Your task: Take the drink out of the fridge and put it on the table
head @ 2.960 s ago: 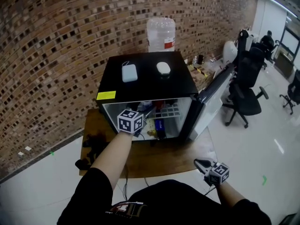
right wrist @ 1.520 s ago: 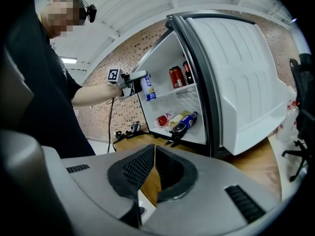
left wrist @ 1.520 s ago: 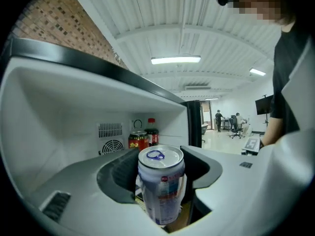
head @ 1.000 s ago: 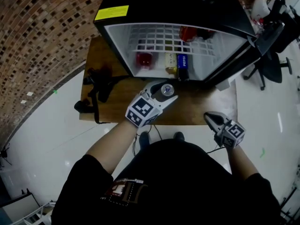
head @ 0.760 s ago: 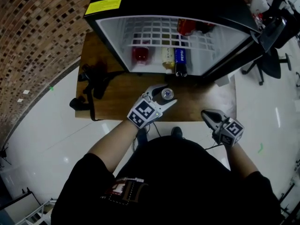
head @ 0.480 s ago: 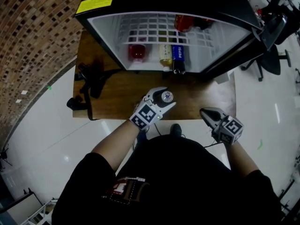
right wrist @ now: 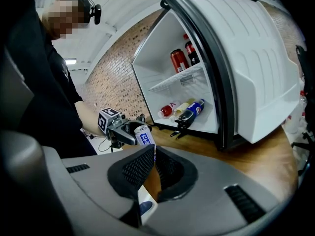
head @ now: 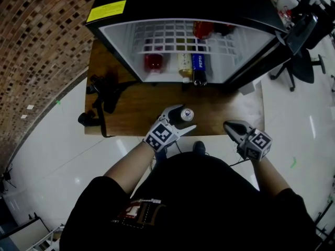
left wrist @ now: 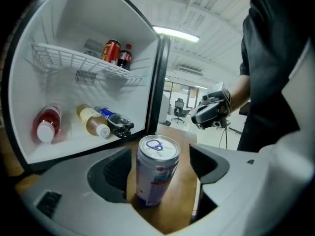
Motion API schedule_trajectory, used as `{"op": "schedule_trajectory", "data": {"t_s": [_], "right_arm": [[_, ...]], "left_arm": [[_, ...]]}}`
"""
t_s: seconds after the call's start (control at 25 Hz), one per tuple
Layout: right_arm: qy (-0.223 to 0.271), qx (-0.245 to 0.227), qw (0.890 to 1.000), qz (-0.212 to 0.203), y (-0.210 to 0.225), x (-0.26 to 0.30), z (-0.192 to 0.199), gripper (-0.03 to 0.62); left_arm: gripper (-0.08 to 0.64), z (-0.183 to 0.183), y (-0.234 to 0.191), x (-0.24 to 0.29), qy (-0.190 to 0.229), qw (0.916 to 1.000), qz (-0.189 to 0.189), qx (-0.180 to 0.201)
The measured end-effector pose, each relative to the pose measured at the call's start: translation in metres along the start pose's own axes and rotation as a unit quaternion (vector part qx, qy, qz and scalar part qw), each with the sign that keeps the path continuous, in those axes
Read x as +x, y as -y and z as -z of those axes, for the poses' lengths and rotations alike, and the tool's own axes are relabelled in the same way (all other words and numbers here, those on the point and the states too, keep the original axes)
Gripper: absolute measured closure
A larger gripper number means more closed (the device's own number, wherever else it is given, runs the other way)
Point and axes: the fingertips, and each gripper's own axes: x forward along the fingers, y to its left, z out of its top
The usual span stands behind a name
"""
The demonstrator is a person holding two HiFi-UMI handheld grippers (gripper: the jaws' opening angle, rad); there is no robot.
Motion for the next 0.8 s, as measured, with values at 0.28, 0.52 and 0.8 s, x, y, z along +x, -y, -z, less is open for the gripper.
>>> {"op": "schedule_trajectory", "data": {"t_s": [0.28, 0.52, 0.8], "right_arm": [[0.042, 0.012, 0.999, -0.005, -0.005, -0.010, -0.017, 0.588], [0.072, 0.036, 0.997, -0.008, -0.015, -0.021, -0.026, 0.589], [0.073, 0.026, 0.997, -0.008, -0.029, -0.020, -0.033, 0.589]], "left_arm": [[0.310, 0.014, -0.013, -0.100, 0.063, 0.9824, -0.068, -0.162], [0.546, 0.013, -0.028, -0.186, 0.132, 0.9543, -0.131, -0.234], [0.546, 0.009, -0.028, -0.216, 0.132, 0.9533, -0.149, -0.227]]}}
